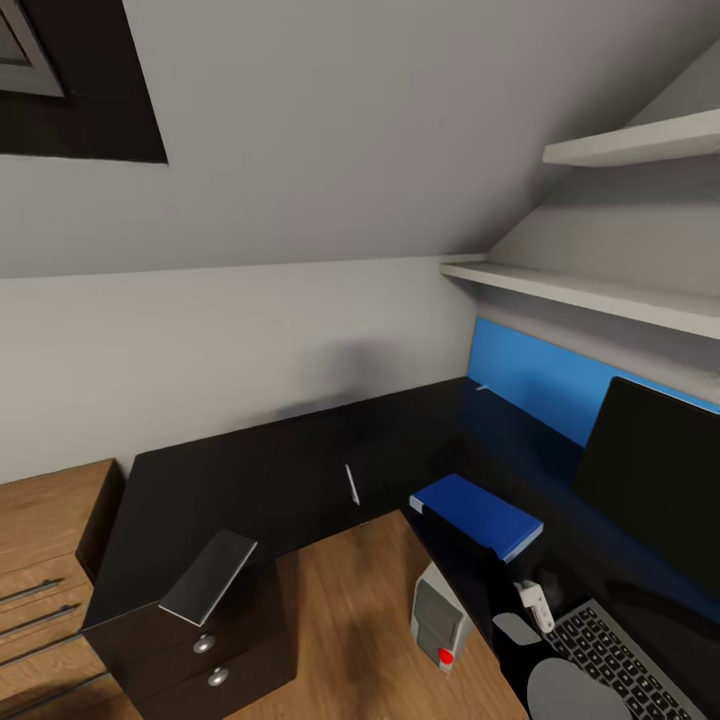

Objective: In the bedroom, organize the workspace by keeping the computer under the desk, ensuring the monitor is on the desk, placing the keyboard on the desk next to the monitor, placing the mouse on the desk next to the keyboard, moving the folder from the swivel chair onto the desk next to the mouse, stacking the notebook on top of the folder with the pen on top of the notebook, and positioning the swivel chair next to the desk.

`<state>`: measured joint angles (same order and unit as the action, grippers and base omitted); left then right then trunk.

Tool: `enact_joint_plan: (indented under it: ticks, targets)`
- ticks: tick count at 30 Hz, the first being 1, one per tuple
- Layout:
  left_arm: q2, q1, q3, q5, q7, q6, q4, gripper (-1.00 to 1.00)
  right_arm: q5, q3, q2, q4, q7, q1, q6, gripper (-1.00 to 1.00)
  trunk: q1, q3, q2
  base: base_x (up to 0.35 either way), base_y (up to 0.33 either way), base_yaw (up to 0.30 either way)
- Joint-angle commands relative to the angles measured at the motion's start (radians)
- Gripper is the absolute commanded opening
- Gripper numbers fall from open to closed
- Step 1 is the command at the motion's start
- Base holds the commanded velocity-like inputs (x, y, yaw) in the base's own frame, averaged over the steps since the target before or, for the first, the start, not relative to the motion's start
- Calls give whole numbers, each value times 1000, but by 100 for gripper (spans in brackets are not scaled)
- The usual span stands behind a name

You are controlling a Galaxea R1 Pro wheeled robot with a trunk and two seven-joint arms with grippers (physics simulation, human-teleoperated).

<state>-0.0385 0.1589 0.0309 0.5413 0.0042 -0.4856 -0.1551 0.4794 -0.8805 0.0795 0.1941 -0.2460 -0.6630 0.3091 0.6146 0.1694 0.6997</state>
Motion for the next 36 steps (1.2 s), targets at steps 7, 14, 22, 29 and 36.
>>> enact_joint_plan:
  ticks: [7, 14, 22, 29, 36]
  targets:
    - [0, 1, 3, -3, 0, -2, 0, 100, 10, -2, 0, -1, -8, -1, 2, -100, 0, 9, 1, 0, 0, -124]
    - [0, 1, 3, -3, 0, -2, 0, 100, 9, -2, 1, -2, -6, -1, -1, -100, 0, 11, 1, 0, 0, -25]
    - [0, 1, 3, -3, 0, -2, 0, 100, 8, -2, 3, -10, -8, -1, -1, -100, 0, 17, 1, 87, 0, -77]
    - [0, 1, 4, -3, 0, -2, 0, 100, 9, -2, 0, -17, -5, -1, -1, -100, 0, 20, 1, 14, 0, -41]
    - [0, 1, 3, -3, 1, -2, 0, 100, 8, -2, 0, -18, -6, -1, -1, -100, 0, 20, 1, 1, 0, -2]
